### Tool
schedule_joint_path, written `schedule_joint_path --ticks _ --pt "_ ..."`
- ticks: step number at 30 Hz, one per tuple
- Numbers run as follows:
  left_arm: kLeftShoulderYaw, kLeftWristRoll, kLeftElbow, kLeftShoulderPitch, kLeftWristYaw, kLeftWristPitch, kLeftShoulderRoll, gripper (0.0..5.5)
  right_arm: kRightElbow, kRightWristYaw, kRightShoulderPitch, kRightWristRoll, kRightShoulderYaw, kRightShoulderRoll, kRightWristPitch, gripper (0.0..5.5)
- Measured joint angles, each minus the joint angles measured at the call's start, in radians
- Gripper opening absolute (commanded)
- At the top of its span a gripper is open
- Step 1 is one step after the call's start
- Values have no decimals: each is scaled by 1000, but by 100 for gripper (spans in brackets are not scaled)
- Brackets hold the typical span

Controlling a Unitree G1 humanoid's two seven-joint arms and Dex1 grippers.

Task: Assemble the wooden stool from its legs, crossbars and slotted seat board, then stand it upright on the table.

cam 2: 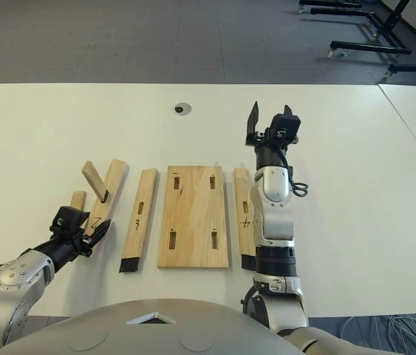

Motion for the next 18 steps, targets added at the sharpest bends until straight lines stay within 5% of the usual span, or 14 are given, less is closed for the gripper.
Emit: schedule_joint_path --ticks 18 --pt "66 -76 11 -94 32 112 -60 203 -8 -10 -10 31 -17 -1 22 354"
